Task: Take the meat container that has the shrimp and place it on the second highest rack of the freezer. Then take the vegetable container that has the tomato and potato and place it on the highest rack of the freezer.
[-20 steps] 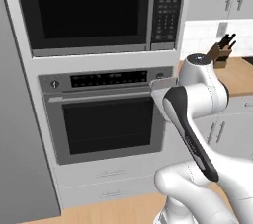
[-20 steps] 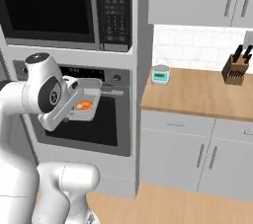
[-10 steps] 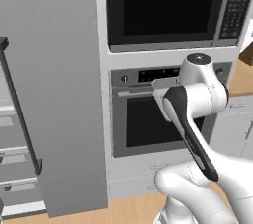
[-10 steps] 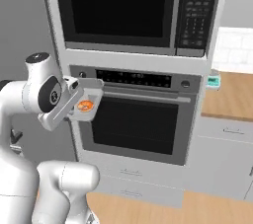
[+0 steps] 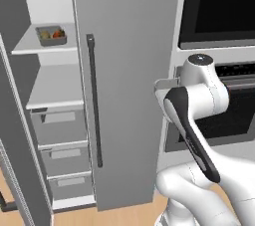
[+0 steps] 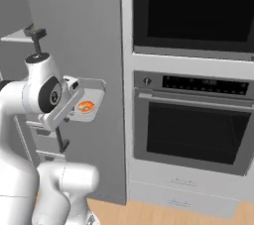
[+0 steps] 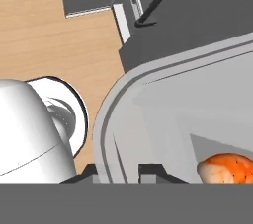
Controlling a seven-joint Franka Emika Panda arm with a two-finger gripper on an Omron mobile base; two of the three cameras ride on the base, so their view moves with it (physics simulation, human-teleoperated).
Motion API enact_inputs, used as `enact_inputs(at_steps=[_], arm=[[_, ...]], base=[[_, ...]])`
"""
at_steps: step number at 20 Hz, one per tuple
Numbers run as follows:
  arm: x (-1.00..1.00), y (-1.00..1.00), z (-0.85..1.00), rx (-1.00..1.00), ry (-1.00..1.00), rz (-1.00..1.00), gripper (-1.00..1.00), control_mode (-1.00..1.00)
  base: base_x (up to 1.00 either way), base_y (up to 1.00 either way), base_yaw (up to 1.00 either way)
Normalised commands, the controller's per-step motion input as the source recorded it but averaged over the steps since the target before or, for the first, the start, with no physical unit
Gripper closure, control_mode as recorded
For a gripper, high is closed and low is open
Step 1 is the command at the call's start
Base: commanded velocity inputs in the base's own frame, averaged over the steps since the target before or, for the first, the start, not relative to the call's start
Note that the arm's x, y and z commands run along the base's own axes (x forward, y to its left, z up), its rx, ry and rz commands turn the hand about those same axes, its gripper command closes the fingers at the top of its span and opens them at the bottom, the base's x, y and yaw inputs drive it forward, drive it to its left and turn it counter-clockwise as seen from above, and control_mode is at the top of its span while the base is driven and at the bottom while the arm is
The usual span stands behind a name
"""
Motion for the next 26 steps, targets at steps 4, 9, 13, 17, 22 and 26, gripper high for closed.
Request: enact_inputs(at_steps=[4,9,13,17,22,26], arm=[[0.0,0.0,0.0,0.0,0.0,0.0,1.0,1.0],[0.0,0.0,0.0,0.0,0.0,0.0,1.0,1.0],[0.0,0.0,0.0,0.0,0.0,0.0,1.0,1.0],[0.0,0.0,0.0,0.0,0.0,0.0,1.0,1.0],[0.0,0.0,0.0,0.0,0.0,0.0,1.0,1.0],[0.0,0.0,0.0,0.0,0.0,0.0,1.0,1.0]], base=[[0.0,1.0,0.01],[0.0,0.9,0.1],[0.0,0.29,0.26],[0.06,0.07,0.27],[0.29,0.34,0.22],[0.5,0.39,0.11]])
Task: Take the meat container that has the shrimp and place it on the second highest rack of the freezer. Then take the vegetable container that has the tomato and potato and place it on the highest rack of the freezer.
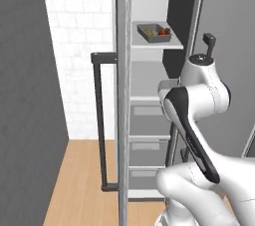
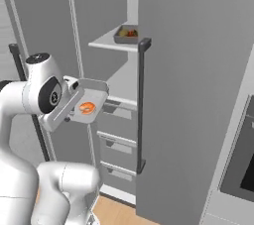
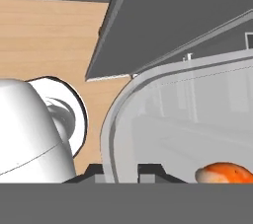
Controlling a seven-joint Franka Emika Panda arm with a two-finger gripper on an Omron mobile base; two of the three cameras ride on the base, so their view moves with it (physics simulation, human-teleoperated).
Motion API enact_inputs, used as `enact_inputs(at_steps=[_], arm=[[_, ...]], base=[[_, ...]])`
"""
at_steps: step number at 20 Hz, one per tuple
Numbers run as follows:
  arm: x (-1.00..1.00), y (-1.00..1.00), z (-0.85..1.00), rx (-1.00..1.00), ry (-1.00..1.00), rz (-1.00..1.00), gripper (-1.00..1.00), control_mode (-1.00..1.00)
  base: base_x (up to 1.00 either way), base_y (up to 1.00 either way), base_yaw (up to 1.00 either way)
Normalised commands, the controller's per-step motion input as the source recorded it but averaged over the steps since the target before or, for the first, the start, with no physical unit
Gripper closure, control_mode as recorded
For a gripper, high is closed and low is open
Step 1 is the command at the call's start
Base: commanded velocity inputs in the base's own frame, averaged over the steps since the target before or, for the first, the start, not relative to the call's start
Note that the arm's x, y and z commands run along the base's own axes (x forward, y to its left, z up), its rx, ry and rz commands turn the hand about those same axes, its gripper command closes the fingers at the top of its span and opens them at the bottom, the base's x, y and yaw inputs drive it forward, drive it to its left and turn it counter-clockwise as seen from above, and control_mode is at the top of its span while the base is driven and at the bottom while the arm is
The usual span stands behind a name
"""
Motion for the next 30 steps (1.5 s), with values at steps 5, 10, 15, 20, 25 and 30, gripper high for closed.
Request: enact_inputs(at_steps=[5,10,15,20,25,30], arm=[[0.0,0.0,0.0,0.0,0.0,0.0,1.0,1.0],[0.0,0.0,0.0,0.0,0.0,0.0,1.0,1.0],[0.0,0.0,0.0,0.0,0.0,0.0,1.0,1.0],[0.43,-0.11,-0.14,0.0,0.0,-0.04,1.0,-1.0],[0.83,-0.29,-0.27,0.0,0.01,-0.11,1.0,-1.0],[0.85,-0.05,-0.25,0.02,0.02,-0.08,1.0,-1.0]], base=[[0.58,-0.02,-0.03],[0.58,-0.03,-0.03],[0.66,0.0,0.0],[0.3,0.0,-0.01],[0.0,0.0,0.0],[0.0,0.0,0.0]])
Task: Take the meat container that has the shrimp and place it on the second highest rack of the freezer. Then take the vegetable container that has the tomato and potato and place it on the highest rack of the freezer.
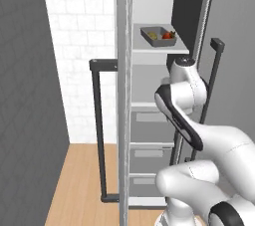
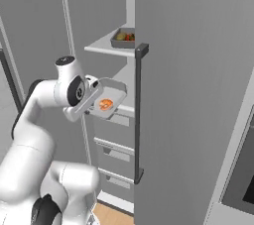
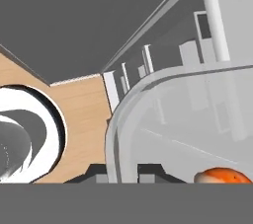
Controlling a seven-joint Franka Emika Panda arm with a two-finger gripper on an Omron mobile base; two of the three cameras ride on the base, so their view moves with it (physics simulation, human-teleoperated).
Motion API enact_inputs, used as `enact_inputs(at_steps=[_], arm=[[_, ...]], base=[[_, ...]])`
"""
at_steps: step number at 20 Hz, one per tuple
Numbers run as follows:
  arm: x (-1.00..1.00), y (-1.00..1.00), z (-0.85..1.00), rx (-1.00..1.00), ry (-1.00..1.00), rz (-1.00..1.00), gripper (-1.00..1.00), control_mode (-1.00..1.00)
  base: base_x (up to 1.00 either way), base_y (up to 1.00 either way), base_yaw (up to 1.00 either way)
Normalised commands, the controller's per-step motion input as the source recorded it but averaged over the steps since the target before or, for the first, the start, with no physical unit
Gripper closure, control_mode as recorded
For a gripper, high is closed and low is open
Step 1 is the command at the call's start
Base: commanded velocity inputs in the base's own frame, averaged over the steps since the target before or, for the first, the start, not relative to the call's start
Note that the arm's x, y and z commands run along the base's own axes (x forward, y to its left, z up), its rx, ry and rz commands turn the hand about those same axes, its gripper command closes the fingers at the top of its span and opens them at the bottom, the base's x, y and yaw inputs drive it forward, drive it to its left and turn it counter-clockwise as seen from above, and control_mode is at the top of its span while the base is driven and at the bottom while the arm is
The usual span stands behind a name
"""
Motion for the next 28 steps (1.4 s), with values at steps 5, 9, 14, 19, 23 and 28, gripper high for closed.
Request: enact_inputs(at_steps=[5,9,14,19,23,28], arm=[[0.7,0.0,-0.09,0.05,0.02,0.01,1.0,-1.0],[0.59,0.0,-0.44,0.01,-0.04,0.09,1.0,-1.0],[0.43,0.0,-0.49,0.0,-0.15,0.1,1.0,-1.0],[0.63,0.0,-0.06,0.0,0.0,0.06,1.0,-1.0],[0.75,-0.01,0.0,0.0,0.02,0.03,1.0,-1.0],[0.69,-0.09,-0.03,0.0,0.07,0.0,1.0,-1.0]], base=[[0.0,0.0,0.0],[0.0,0.0,0.0],[0.0,0.0,0.0],[0.0,0.0,0.0],[0.0,0.0,0.0],[0.0,0.0,0.0]])
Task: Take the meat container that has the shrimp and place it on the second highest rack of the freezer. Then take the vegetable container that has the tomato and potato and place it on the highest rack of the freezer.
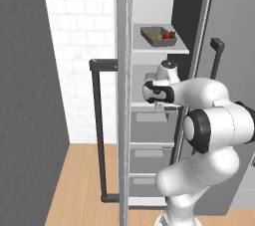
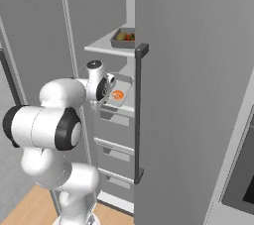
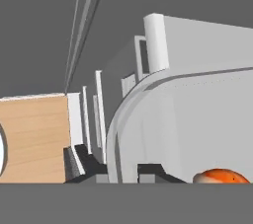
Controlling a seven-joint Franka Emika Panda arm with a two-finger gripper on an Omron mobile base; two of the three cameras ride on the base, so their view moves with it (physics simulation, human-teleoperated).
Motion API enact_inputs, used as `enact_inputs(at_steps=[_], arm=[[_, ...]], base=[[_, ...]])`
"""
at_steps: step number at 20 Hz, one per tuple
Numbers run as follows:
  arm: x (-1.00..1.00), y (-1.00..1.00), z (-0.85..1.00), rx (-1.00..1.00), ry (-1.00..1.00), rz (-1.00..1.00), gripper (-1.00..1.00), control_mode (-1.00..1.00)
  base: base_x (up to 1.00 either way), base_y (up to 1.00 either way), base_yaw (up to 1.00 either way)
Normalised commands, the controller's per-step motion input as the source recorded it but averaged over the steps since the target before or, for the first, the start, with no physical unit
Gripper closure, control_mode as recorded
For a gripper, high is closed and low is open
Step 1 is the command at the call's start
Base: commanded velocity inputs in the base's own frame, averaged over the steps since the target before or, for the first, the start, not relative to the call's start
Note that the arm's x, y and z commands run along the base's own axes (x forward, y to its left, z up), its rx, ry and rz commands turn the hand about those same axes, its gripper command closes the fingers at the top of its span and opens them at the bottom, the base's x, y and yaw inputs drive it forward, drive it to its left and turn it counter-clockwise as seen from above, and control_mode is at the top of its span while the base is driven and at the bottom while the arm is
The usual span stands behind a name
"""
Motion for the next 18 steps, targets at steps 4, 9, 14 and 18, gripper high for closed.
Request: enact_inputs(at_steps=[4,9,14,18], arm=[[0.45,-0.44,-0.15,0.0,0.1,0.0,1.0,-1.0],[0.54,-0.29,-0.26,0.0,0.07,0.0,1.0,-1.0],[0.75,-0.16,-0.52,-0.03,0.02,0.0,-1.0,-1.0],[0.75,0.0,-0.49,-0.03,0.0,0.01,-1.0,-1.0]], base=[[0.0,0.0,0.0],[0.0,0.0,0.0],[0.0,0.0,0.0],[0.0,0.0,0.0]])
